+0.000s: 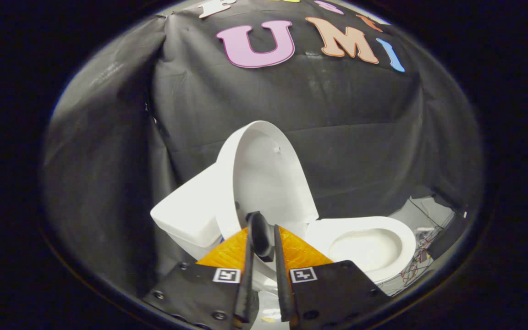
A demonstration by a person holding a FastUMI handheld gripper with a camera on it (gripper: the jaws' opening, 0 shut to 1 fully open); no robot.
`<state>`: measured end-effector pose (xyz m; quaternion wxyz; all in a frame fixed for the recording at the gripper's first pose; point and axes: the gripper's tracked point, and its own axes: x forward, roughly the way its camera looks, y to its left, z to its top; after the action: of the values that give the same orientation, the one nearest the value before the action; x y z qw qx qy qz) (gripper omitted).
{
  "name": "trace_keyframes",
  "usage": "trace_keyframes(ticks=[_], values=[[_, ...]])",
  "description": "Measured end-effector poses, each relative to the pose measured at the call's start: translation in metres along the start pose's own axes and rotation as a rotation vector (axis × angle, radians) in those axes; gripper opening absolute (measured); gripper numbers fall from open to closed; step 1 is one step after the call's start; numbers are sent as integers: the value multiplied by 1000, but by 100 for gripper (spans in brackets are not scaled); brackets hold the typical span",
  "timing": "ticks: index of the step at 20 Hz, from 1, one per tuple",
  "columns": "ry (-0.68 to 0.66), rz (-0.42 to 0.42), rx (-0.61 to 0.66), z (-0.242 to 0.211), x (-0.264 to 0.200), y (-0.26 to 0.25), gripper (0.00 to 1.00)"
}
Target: Open the toilet lid.
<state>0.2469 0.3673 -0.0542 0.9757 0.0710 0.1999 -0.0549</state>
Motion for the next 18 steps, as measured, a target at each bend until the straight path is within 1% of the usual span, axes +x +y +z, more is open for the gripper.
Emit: trace_keyframes(ticks=[1, 2, 3, 7, 10, 12, 18], values=[[-9, 15, 2, 1, -3, 2, 39], [-14, 64, 15, -1, -4, 12, 47], [-14, 89, 22, -5, -6, 21, 55], [-26, 114, -2, -13, -16, 37, 88], [-33, 108, -16, -17, -26, 41, 91], [-44, 108, -11, -17, -35, 40, 91], [-88, 86, -41, -11, -64, 20, 92]])
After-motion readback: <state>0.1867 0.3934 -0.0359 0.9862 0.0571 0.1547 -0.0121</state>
